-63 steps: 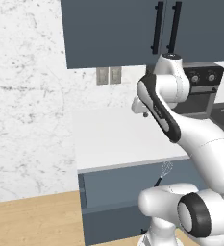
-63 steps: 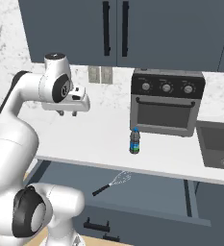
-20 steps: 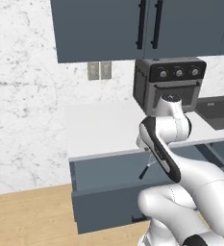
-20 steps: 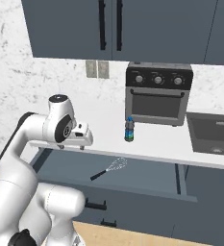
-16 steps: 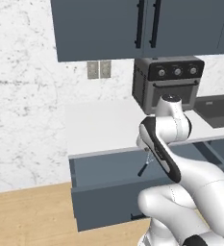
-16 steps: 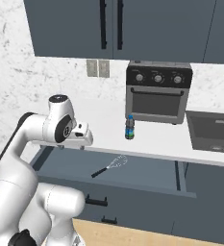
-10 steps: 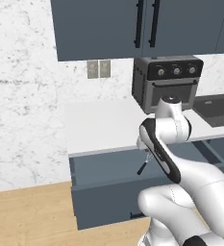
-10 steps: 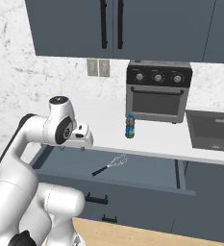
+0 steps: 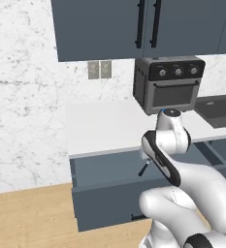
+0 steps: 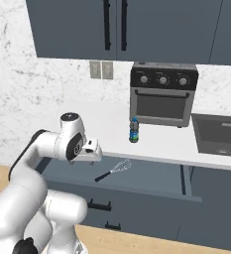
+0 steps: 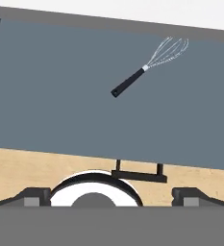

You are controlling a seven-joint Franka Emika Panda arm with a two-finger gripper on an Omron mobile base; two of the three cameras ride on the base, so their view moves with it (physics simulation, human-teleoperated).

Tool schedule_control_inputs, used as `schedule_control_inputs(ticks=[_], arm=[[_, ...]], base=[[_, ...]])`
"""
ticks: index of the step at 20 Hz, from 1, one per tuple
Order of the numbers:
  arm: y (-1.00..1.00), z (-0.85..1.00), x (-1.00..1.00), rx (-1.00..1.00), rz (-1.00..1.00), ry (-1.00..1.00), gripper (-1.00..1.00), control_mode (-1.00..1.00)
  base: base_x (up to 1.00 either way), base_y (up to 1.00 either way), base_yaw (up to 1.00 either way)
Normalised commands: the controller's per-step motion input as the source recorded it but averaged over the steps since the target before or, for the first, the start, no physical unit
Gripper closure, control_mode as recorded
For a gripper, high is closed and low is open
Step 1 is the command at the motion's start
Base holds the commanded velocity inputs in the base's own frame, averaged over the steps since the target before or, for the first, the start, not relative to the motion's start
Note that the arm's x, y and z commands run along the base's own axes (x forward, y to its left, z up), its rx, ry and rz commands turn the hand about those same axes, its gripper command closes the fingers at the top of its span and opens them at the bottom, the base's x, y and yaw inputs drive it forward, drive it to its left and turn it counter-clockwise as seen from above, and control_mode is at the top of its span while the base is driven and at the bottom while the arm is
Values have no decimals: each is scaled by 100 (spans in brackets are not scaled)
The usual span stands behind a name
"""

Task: Pick the whisk from the drawer and place it on the counter.

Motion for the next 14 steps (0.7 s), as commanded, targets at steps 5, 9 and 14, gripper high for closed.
schedule_control_inputs(ticks=[5,9,14], arm=[[-3,-44,28,0,2,0,-100,-100],[-6,-25,32,0,3,0,-100,-100],[-15,-16,25,0,0,0,-100,-100]], base=[[0,0,0],[0,0,0],[0,0,0]])
